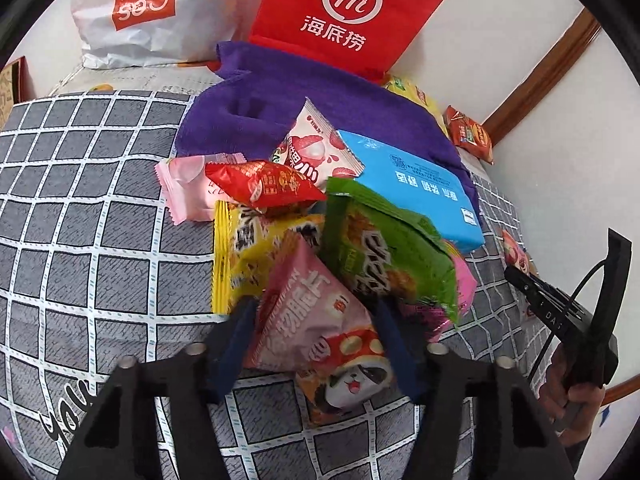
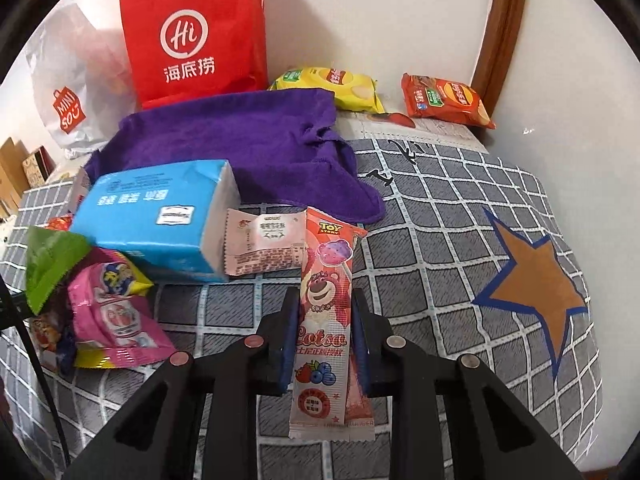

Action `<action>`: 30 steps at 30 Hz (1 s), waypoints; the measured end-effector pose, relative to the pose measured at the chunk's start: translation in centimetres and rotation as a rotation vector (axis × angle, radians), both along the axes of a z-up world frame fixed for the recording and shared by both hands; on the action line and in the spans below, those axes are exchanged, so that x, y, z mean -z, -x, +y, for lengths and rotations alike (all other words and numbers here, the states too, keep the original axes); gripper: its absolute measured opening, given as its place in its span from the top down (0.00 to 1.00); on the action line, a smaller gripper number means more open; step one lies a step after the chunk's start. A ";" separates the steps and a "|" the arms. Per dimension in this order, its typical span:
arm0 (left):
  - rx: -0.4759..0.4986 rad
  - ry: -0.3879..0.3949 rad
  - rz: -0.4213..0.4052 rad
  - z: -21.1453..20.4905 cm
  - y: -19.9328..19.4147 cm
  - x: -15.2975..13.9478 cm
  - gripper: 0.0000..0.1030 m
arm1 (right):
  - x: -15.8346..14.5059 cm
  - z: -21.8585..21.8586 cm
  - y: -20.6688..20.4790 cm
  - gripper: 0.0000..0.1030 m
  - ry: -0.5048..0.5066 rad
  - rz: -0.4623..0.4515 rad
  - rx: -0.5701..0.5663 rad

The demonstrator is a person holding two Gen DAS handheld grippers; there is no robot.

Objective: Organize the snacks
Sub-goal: 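Close the left gripper on the pink triangular panda snack, then lift the panda snack with the left gripper over the purple towel while right carries the Lotso stick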

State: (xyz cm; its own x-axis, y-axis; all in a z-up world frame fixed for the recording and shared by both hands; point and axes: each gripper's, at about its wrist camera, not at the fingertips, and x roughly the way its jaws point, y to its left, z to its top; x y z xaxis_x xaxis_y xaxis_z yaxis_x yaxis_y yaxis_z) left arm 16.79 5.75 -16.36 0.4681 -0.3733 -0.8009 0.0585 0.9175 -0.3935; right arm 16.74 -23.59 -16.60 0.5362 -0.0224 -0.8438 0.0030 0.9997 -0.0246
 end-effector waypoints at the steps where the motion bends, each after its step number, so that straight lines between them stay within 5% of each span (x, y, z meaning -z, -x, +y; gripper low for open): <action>1: 0.003 0.008 -0.002 0.1 0.1 -0.1 0.51 | -0.1 0.0 0.2 0.76 -0.006 -0.001 0.002; 30: -0.037 -0.069 -0.130 2.3 3.9 -5.2 0.61 | -2.5 3.2 2.9 0.77 -0.056 -0.072 -0.074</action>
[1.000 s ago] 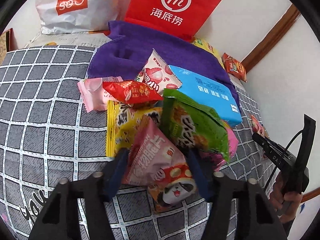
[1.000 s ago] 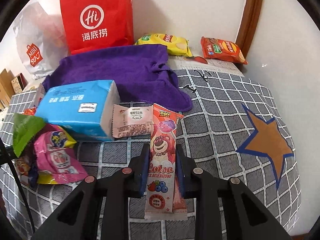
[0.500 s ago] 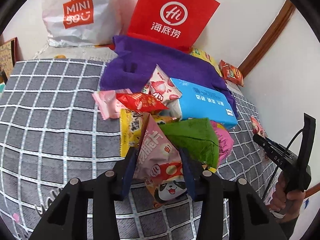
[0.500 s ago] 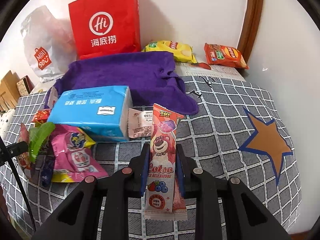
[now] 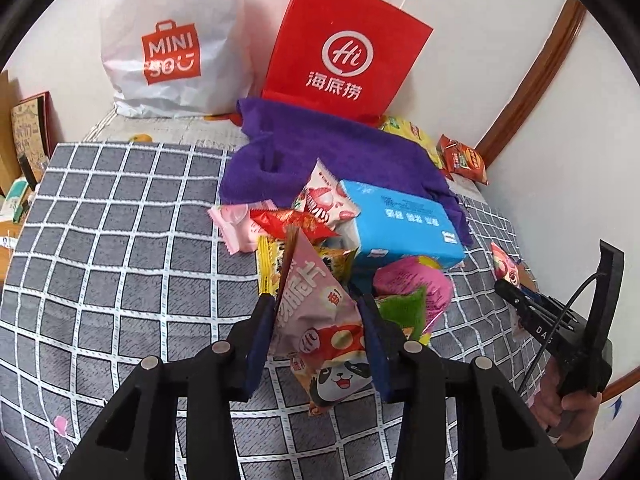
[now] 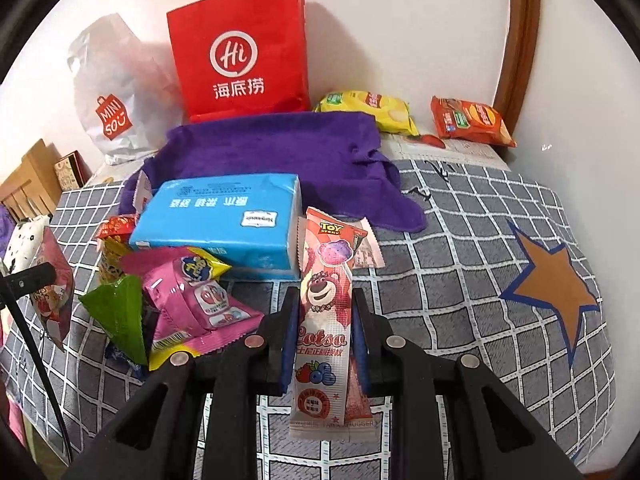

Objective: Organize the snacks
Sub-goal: 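Lift the panda snack with the left gripper over the purple towel while right carries the Lotso stick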

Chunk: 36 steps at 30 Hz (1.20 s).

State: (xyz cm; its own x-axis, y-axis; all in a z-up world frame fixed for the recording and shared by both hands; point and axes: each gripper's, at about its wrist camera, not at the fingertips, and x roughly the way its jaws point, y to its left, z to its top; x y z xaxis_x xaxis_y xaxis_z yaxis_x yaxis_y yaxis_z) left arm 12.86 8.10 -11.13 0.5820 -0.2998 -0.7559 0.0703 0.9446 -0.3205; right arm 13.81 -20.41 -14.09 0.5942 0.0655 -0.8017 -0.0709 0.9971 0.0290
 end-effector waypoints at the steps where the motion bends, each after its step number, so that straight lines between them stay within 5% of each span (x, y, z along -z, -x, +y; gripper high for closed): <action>1: 0.002 -0.002 -0.005 -0.1 0.0 -0.2 0.61 | -0.1 0.0 0.0 0.77 0.005 -0.005 -0.001; 24: 0.090 -0.046 -0.098 -4.2 -5.1 -5.9 0.61 | -5.7 2.2 -3.8 0.77 -0.044 -0.088 -0.066; 36: 0.110 -0.098 -0.143 -5.6 -9.9 -8.8 0.61 | -7.3 3.2 -9.6 0.77 -0.042 -0.109 -0.076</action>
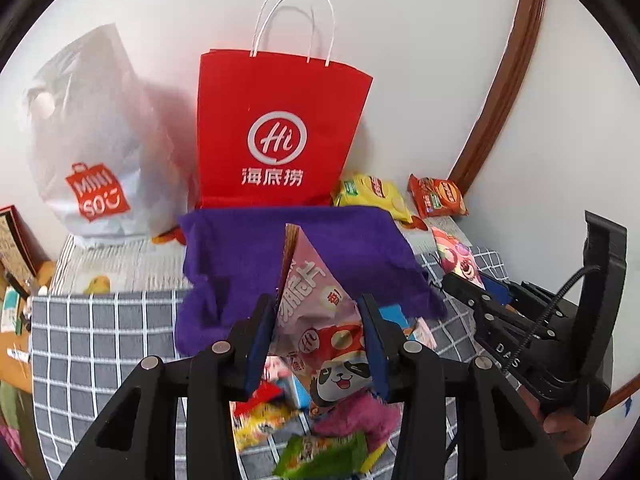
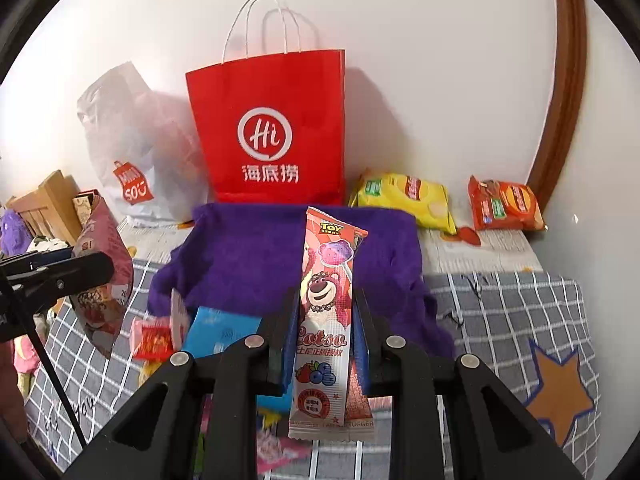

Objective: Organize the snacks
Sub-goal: 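Lift the panda snack with the left gripper over the purple towel while right carries the Lotso stick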

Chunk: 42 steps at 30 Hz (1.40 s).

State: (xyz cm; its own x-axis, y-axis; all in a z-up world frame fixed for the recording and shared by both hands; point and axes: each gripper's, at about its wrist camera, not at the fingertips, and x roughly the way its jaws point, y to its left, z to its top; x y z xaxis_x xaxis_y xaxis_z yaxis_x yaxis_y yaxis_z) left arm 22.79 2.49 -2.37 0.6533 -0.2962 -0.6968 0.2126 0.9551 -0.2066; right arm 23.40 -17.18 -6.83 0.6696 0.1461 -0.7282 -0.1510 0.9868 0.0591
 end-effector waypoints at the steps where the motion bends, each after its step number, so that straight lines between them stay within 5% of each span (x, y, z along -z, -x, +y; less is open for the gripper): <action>1: 0.000 -0.004 -0.004 -0.1 -0.6 -0.2 0.61 | -0.1 0.0 -0.6 0.77 -0.001 -0.002 0.000; 20: -0.014 -0.031 0.052 -0.5 -11.7 2.5 0.61 | 1.2 1.1 -11.8 0.77 -0.002 -0.014 -0.022; 42: -0.039 -0.087 0.271 -1.4 -18.3 12.6 0.61 | 11.4 0.0 -17.8 0.77 0.018 0.208 -0.035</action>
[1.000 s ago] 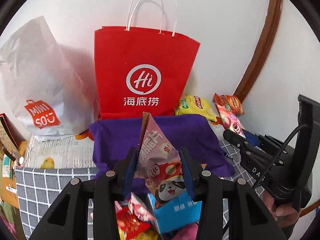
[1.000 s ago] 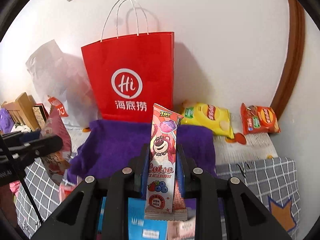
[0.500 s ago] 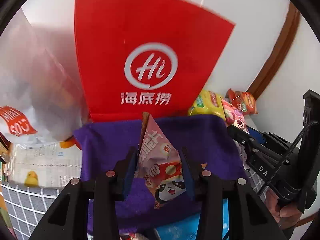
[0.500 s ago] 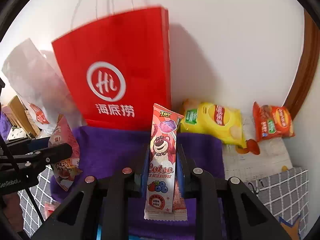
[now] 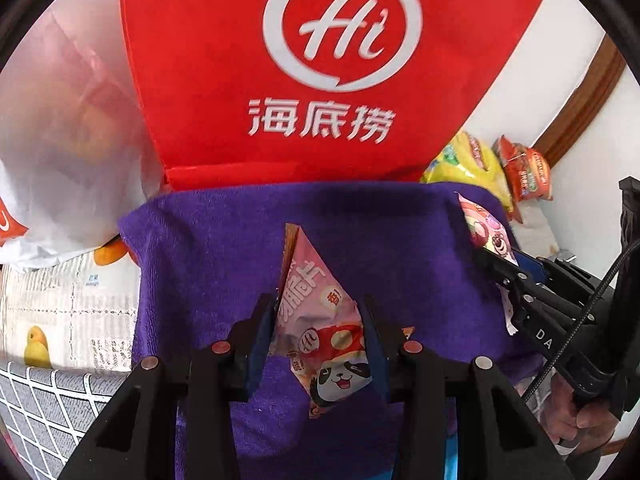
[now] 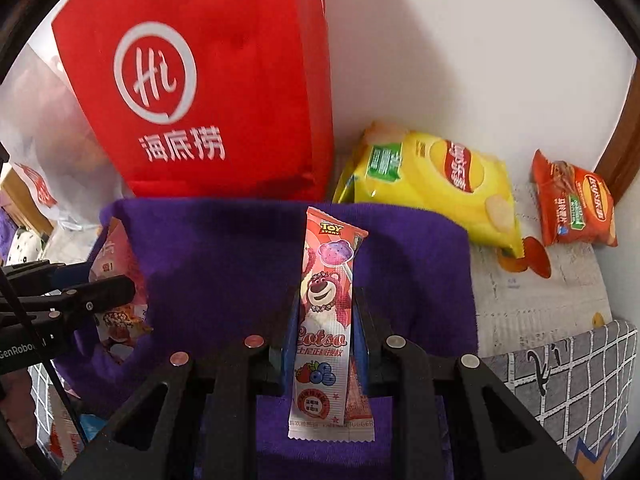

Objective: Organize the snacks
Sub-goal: 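Lift the panda snack with the left gripper over the purple towel while right carries the Lotso stick, then open the left gripper onto the purple towel while right releases the Lotso stick there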

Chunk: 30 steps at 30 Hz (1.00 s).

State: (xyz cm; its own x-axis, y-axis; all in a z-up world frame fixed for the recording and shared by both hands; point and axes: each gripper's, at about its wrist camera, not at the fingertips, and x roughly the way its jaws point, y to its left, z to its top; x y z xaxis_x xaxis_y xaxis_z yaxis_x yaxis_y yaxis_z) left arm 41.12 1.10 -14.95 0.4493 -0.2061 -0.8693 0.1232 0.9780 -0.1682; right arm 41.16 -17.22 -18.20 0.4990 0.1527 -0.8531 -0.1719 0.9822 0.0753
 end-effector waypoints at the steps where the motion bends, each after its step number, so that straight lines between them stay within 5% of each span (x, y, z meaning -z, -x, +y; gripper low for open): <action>1: 0.000 -0.005 0.004 -0.1 0.0 0.3 0.61 | 0.2 0.0 -0.1 0.77 0.001 0.006 0.000; 30: 0.012 -0.047 0.018 -1.5 -0.6 1.8 0.60 | 3.8 -0.2 -1.6 0.70 0.043 0.117 0.035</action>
